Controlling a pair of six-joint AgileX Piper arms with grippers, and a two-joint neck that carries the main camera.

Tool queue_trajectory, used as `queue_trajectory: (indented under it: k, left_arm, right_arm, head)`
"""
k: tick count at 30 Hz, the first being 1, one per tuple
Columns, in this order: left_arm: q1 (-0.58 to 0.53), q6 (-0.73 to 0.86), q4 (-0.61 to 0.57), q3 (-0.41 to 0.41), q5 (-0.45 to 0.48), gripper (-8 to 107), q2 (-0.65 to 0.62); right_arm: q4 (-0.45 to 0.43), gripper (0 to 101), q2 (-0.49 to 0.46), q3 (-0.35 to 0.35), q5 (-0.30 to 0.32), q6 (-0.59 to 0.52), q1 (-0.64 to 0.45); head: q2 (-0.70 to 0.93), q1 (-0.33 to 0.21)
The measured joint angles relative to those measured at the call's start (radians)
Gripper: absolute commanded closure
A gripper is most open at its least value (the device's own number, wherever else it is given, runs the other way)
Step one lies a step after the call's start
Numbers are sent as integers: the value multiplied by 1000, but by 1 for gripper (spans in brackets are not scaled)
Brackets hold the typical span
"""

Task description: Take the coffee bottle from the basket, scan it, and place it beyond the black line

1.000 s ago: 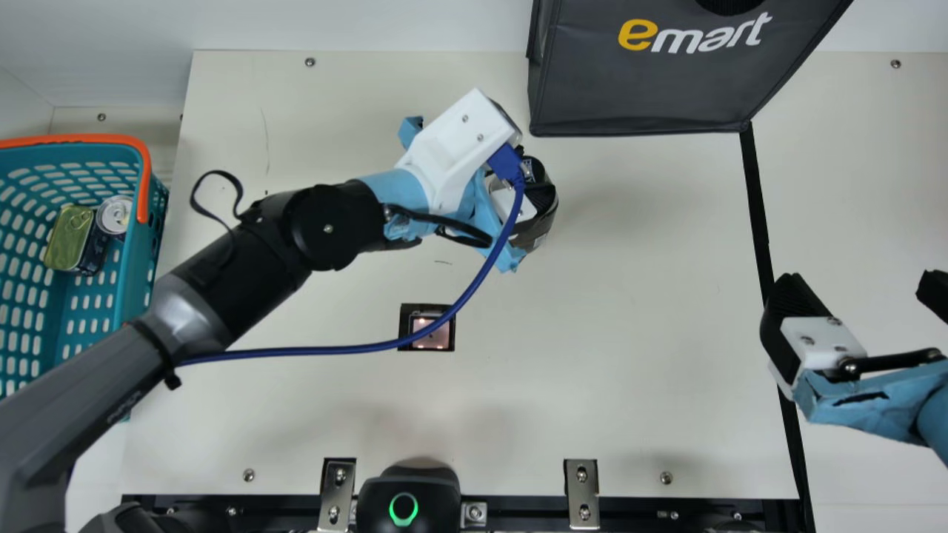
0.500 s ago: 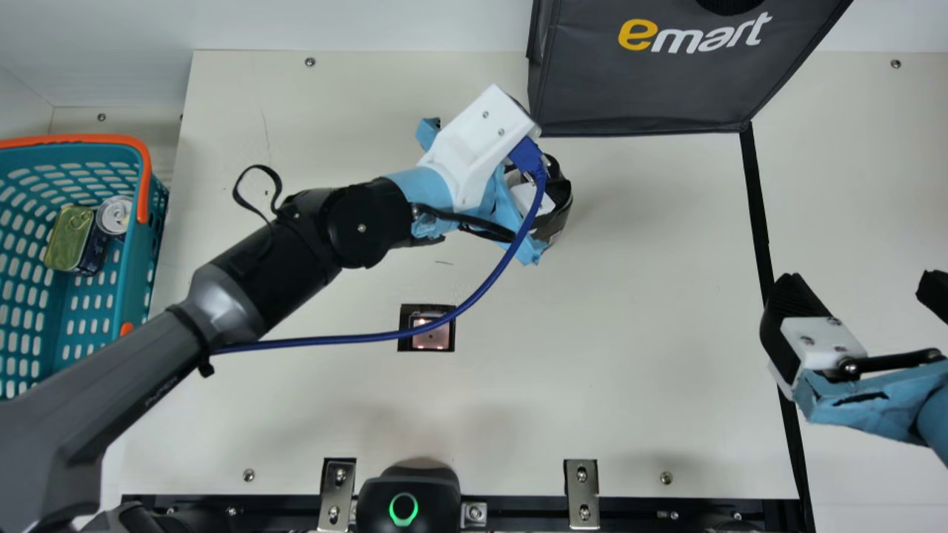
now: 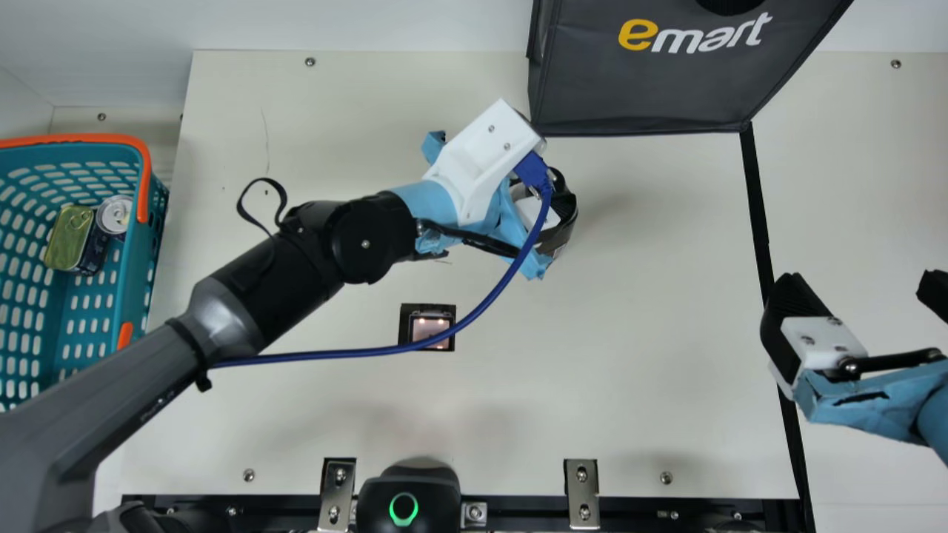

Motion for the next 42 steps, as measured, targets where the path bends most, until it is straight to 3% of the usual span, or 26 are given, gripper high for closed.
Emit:
queue_trajectory:
  k: [13, 37, 42]
  left_arm:
    - [-15, 2, -4, 26, -18, 89, -4]
    - [-44, -39, 40, 45, -44, 9, -6]
    - [-46, -60, 64, 51, -50, 9, -6]
  right_arm:
    - [0, 10, 0, 0, -1, 0, 0]
    - [1, 10, 0, 0, -1, 0, 0]
    - [1, 10, 0, 0, 0, 0, 0]
  head:
    - [0, 0]
    - [-2, 0]
    - [0, 0]
